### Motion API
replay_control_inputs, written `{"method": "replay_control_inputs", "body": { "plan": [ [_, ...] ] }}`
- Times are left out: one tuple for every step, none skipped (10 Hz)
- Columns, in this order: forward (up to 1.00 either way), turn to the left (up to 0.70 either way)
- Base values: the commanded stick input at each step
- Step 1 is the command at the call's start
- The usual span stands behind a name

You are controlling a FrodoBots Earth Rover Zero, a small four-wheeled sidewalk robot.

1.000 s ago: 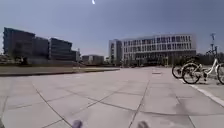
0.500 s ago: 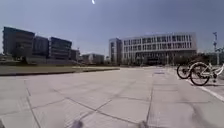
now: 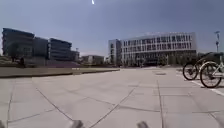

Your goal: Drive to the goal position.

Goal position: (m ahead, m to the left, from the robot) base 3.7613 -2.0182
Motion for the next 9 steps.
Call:
{"method": "replay_control_inputs", "body": {
  "plan": [
    [0.85,-0.34],
    [0.85,0.0],
    [0.85,0.0],
    [0.85,0.0],
    [0.85,0.0],
    [0.85,-0.07],
    [0.85,-0.34],
    [0.85,-0.34],
    [0.85,-0.1]
  ]
}}
